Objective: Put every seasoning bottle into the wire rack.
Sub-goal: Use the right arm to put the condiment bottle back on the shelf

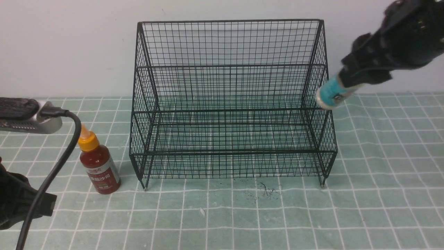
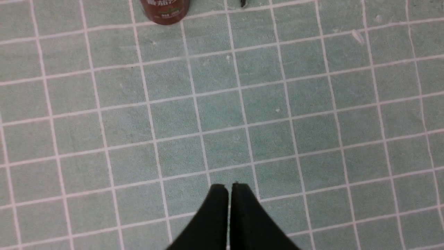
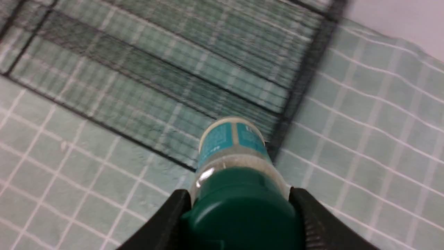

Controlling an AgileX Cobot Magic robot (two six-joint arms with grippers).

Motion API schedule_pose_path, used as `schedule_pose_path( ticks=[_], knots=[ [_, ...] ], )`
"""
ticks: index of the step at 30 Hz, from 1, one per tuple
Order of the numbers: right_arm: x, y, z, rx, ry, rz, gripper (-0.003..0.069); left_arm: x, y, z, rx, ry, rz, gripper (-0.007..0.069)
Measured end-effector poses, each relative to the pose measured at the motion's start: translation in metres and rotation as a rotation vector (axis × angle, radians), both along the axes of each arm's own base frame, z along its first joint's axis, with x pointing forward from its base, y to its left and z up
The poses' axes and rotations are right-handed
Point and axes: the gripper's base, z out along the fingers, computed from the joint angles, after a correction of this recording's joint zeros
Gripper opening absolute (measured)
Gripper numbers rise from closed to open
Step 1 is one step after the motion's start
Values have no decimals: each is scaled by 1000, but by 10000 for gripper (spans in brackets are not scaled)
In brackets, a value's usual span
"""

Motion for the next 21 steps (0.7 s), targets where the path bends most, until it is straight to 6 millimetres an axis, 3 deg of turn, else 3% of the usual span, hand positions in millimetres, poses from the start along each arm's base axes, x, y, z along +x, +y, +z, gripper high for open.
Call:
schedule_pose_path(
  ticks=[5,11,21],
  knots=[
    [26,25,-46,-75,120,12,330,0,0,0,0,1,0,-6],
    [49,35,-89,-136,218,-20,330,0,0,0,0,5,-1,-6],
    [67,45,-130,-171,291,-30,330,0,0,0,1,6,-1,-6]
  ],
)
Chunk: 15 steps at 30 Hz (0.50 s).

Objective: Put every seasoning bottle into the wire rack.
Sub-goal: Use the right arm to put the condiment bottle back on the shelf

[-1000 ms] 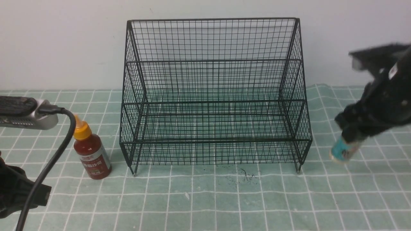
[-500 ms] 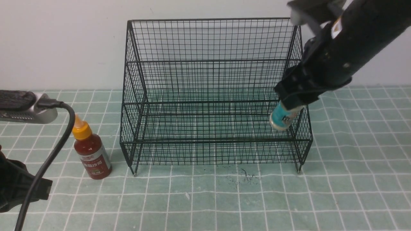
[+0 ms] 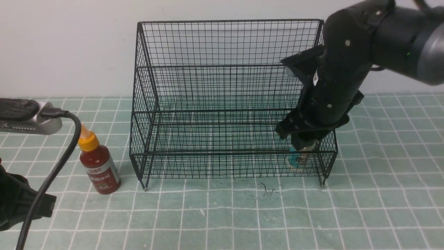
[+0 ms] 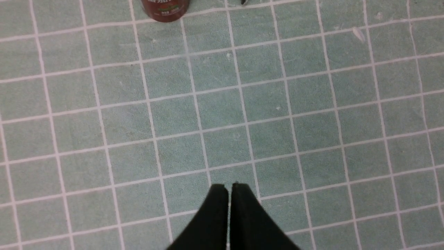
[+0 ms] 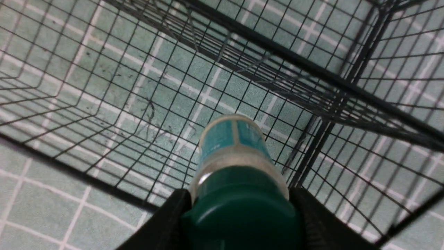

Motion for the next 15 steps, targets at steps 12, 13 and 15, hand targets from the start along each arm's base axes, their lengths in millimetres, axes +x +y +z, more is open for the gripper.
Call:
schedule_pose_path(
  ticks=[12,13,15],
  knots=[
    [-2,-5,13,-19,-40,6,555,28,2,38,17,-114,57,-6],
    [-3,-5,14,-19,-44,6,559,31,3,39,25,-111,57,-6],
    [-12,-10,37,2,-100,6,565,51,5,58,48,-124,92,-6]
  ],
)
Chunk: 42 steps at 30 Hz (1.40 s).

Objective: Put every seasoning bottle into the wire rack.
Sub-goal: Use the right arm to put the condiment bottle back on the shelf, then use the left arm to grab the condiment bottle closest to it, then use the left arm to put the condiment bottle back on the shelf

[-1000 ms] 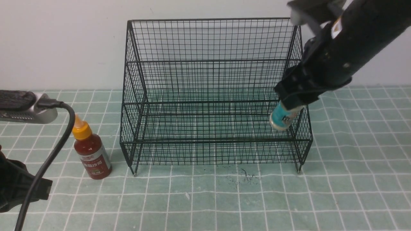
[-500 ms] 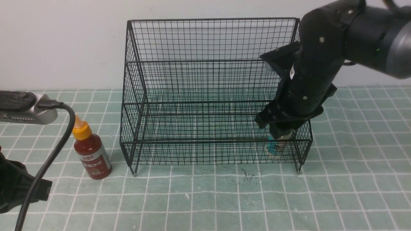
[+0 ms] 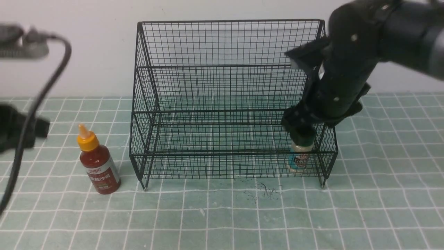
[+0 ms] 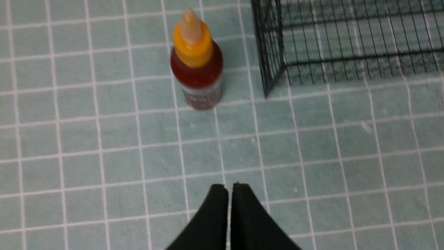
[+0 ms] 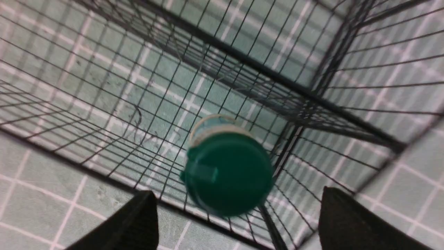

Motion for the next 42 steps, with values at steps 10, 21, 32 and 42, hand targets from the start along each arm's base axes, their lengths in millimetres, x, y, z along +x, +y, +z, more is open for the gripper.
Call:
schedule_pose_path(
  ticks=[10,21,32,42],
  knots=[
    [-91,-47,132,192,-329,-1,394,98,-4,-9,61,136,-12,36],
    [-185,-92,196,381,-535,-8,329,149,-9,-72,67,309,-14,540],
    [-209,-104,207,414,-593,-7,328,177,-11,-136,76,470,-10,439],
    [-209,-104,207,415,-592,-5,328,166,-6,-63,104,265,24,281]
  ],
)
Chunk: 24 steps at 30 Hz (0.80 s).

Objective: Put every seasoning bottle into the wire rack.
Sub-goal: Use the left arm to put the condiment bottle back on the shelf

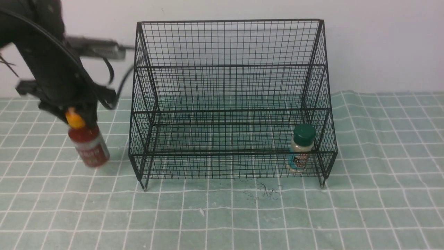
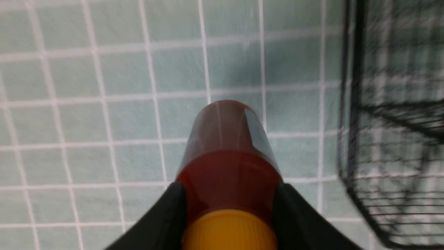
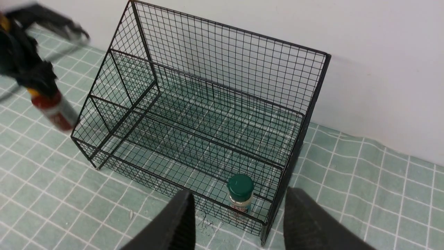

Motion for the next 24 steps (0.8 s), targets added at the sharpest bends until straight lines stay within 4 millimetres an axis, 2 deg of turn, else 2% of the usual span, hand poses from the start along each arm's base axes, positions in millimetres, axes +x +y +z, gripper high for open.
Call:
schedule_pose_path(
  ticks=[2,4,5,9,12,16,17,18,20,24],
  knots=[
    [0,0,0,0,0,0,328,-14,-2,36,-45,-103,1,281],
    [0,0,0,0,0,0,328,-26,-4,58,-89,-161,-1,281],
    [0,0,0,1,1,-1,328,-39,-7,76,-130,-205,-4,281],
    [0,0,0,4,2,-2,328,-54,-14,91,-219,-219,-15,281],
    [0,0,0,5,2,-3,328,-54,-23,89,-236,-201,-32,281],
    [0,0,0,5,2,-3,328,-47,-56,72,-207,-142,-105,281],
    [0,0,0,5,2,-3,328,-46,-57,69,-202,-136,-108,281],
    [0,0,0,5,2,-3,328,-42,-70,61,-186,-111,-126,281],
    [0,0,0,4,2,-2,328,-36,-82,47,-166,-74,-130,281],
    [0,0,0,2,1,-2,328,-24,-92,25,-134,-18,-133,281]
  ],
)
